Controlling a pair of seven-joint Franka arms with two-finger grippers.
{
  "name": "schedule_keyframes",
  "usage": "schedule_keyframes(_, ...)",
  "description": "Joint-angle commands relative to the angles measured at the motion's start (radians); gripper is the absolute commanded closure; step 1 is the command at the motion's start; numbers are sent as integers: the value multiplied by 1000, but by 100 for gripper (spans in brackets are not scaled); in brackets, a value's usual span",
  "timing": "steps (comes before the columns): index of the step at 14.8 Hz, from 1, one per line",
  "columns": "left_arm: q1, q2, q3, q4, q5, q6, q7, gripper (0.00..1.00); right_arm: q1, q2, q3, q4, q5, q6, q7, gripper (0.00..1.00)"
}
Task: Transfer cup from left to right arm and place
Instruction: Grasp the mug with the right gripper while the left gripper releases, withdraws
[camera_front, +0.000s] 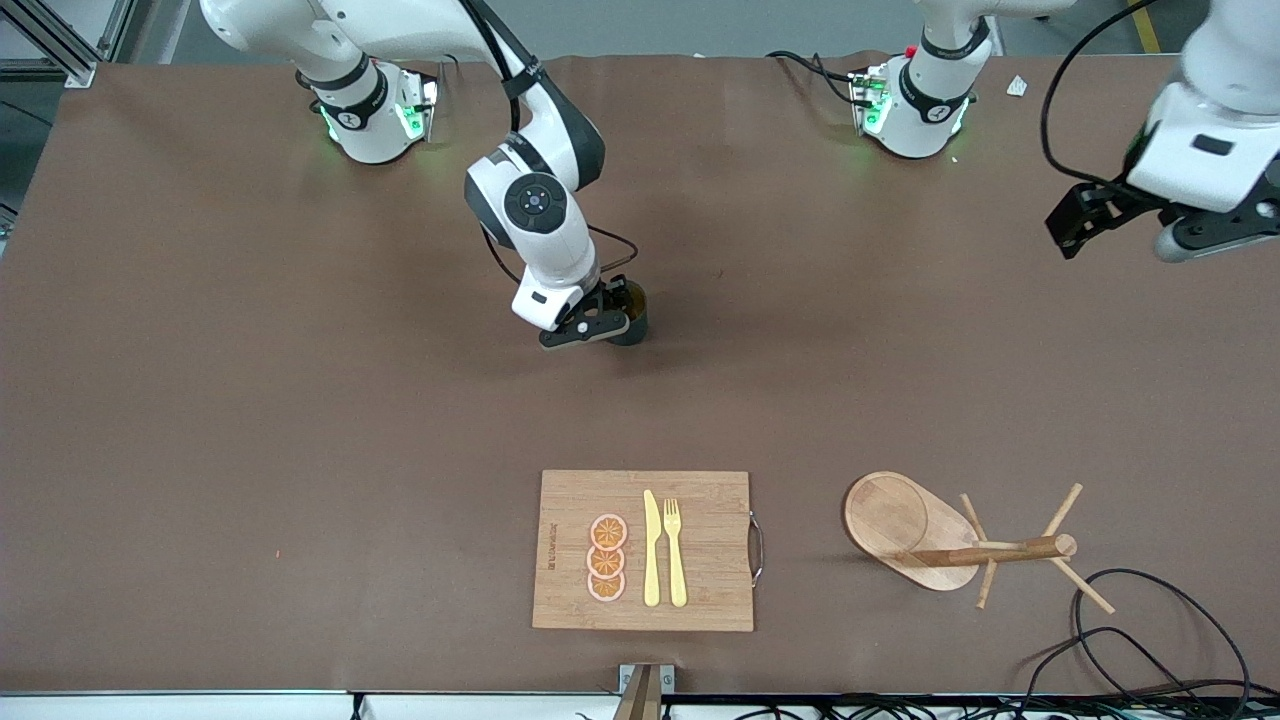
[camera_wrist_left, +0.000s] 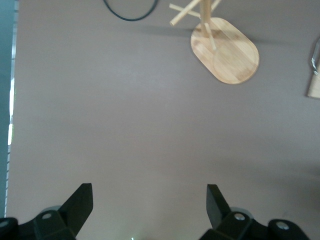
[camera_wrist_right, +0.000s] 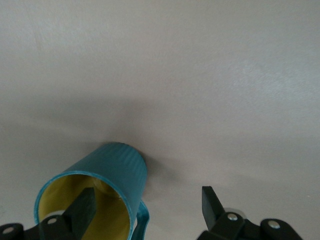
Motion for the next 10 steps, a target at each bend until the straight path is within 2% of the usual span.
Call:
schedule_keyframes(1,92,-40,-7,-27,-123,3,165,0,29,5,-10,-12,2,14,-12,5)
schedule_keyframes(2,121,-40,-7,-28,-163,15,202,0,29,6,-10,-12,0,14,-12,13)
schedule_keyframes(4,125,-43,-10,-48,-178,49,224,0,31,6,-10,-12,-24,16,-12,35)
schedule_keyframes(6,121,-95,-18,-138,-178,134,220,0,29,6,-9,-12,-55,14,-47,66)
schedule_keyframes(7,120,-135,-19,-200,-179,188,204,0,31,6,-9,-10,-57,12,-88,87)
schedule_keyframes(8,121,-163,-21,-247,-179,228,206,0,31,6,-9,-9,-57,8,-107,99)
schedule_keyframes(10,117,-163,-26,-256,-179,238,207,0,29,5,-10,-8,-58,5,-145,100)
